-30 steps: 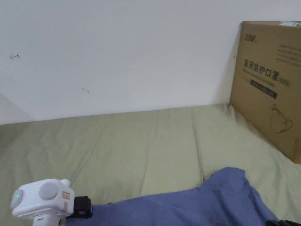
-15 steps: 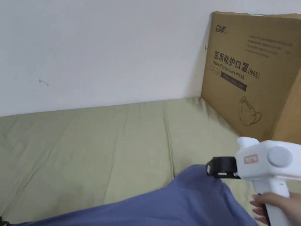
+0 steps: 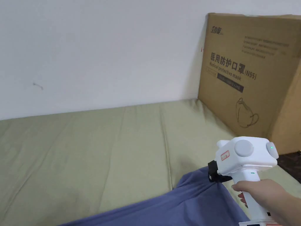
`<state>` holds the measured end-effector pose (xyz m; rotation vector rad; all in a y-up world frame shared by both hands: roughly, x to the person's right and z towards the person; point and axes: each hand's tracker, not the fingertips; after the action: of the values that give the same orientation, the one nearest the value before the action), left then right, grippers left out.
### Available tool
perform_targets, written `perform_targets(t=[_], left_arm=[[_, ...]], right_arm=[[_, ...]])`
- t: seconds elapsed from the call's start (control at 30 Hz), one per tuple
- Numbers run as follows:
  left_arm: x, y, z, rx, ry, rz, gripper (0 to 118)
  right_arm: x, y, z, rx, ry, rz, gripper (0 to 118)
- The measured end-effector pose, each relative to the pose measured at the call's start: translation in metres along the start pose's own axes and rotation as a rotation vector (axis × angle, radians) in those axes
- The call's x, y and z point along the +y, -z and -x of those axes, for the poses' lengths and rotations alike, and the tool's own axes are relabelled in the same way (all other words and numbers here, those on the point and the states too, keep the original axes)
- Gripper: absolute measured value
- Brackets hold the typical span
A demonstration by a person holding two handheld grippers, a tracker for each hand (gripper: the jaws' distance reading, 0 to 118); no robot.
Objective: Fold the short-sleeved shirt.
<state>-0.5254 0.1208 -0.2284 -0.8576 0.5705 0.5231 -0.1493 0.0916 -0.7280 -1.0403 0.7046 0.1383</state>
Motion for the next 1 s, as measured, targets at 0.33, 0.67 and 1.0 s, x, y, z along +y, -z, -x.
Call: perform_targets(t=[0.33,0.67,1.0], left_arm=[[0.024,-0.147,-0.037,-0.072,0.075,-0.223,2],[0.076,-0.282,-0.076,-0.064,0.152,-0.458,2],[0.153,-0.317,-0.093,0.017,0.111,-0.629,2]], right_arm=[[0.005,-0.224,0.002,0.036,-0.017,-0.288,1],[0.016,-0.403,0.036,0.028,-0.037,-0.544,1],[0.092,-0.437,0.082,-0.001,-0.024,-0.687,1]])
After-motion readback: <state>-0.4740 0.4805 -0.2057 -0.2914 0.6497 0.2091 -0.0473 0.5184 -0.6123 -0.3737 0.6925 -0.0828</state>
